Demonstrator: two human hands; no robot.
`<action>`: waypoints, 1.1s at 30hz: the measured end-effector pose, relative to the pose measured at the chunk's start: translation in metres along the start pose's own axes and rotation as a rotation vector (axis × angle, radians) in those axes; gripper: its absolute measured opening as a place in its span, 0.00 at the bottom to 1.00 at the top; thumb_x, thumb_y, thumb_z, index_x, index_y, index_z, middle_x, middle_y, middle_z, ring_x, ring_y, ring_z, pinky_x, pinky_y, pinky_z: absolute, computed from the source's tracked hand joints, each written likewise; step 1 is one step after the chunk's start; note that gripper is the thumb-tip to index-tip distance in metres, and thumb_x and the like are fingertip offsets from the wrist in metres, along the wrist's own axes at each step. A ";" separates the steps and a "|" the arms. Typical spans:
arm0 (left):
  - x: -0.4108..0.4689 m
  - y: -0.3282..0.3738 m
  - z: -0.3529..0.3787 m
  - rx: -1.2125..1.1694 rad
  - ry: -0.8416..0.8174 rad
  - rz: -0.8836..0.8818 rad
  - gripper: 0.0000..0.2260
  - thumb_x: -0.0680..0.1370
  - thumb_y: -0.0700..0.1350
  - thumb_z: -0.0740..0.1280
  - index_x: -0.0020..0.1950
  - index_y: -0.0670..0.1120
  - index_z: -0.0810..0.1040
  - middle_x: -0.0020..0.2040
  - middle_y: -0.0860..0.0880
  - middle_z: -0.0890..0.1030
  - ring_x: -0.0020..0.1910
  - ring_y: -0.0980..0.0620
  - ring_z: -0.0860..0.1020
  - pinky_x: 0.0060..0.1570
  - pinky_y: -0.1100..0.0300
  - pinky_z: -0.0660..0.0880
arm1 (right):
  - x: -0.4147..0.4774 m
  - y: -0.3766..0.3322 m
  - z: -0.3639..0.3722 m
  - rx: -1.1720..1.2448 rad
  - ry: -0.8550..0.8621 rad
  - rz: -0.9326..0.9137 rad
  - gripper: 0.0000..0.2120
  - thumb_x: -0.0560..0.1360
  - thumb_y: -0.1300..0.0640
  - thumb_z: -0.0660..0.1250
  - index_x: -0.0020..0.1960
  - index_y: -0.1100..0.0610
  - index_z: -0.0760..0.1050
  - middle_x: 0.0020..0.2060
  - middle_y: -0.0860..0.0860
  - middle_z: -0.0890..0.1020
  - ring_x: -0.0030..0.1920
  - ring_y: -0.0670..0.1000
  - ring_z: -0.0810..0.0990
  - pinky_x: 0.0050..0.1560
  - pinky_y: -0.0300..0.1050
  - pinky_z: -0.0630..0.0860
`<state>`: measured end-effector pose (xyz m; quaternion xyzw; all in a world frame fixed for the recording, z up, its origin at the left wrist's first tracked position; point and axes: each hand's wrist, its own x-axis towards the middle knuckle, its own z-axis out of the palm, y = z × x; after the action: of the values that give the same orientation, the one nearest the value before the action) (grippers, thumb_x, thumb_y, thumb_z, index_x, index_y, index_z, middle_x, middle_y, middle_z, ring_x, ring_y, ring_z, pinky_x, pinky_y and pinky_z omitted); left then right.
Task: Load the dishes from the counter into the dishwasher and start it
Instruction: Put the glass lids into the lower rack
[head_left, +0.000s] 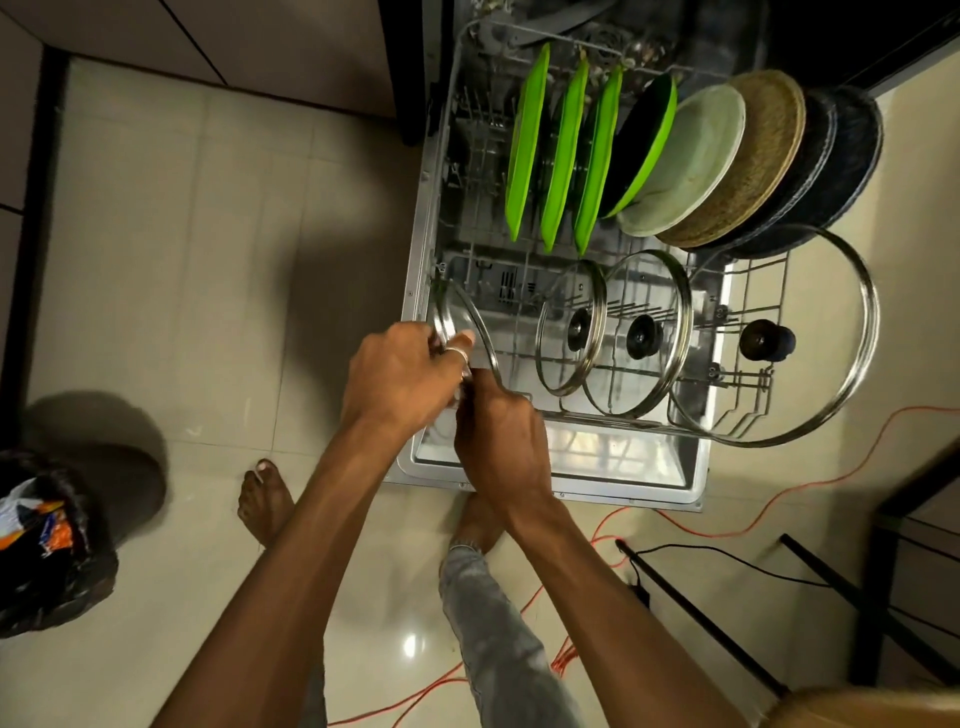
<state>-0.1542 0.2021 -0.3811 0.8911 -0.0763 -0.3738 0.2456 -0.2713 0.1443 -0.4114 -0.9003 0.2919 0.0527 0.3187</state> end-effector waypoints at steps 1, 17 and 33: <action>0.000 0.000 -0.001 0.004 0.015 0.004 0.18 0.80 0.63 0.62 0.43 0.50 0.81 0.34 0.53 0.84 0.35 0.53 0.84 0.43 0.53 0.82 | 0.000 0.002 -0.001 -0.005 0.003 0.025 0.06 0.79 0.66 0.63 0.55 0.62 0.76 0.36 0.56 0.83 0.31 0.57 0.81 0.29 0.44 0.72; 0.002 -0.013 -0.002 -0.109 -0.058 -0.006 0.13 0.82 0.55 0.62 0.51 0.50 0.81 0.41 0.53 0.86 0.38 0.53 0.85 0.54 0.52 0.80 | 0.052 0.054 -0.003 0.222 0.083 0.363 0.07 0.82 0.61 0.62 0.55 0.61 0.77 0.40 0.53 0.82 0.36 0.50 0.79 0.39 0.38 0.72; 0.005 -0.020 0.001 -0.135 -0.087 -0.003 0.12 0.82 0.57 0.62 0.53 0.52 0.81 0.41 0.54 0.86 0.36 0.56 0.84 0.50 0.53 0.82 | 0.103 0.074 0.008 0.306 -0.003 0.639 0.09 0.80 0.59 0.63 0.55 0.54 0.81 0.47 0.50 0.84 0.46 0.50 0.82 0.45 0.41 0.79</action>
<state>-0.1523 0.2174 -0.3951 0.8555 -0.0602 -0.4170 0.3011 -0.2275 0.0521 -0.4871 -0.7050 0.5630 0.1065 0.4178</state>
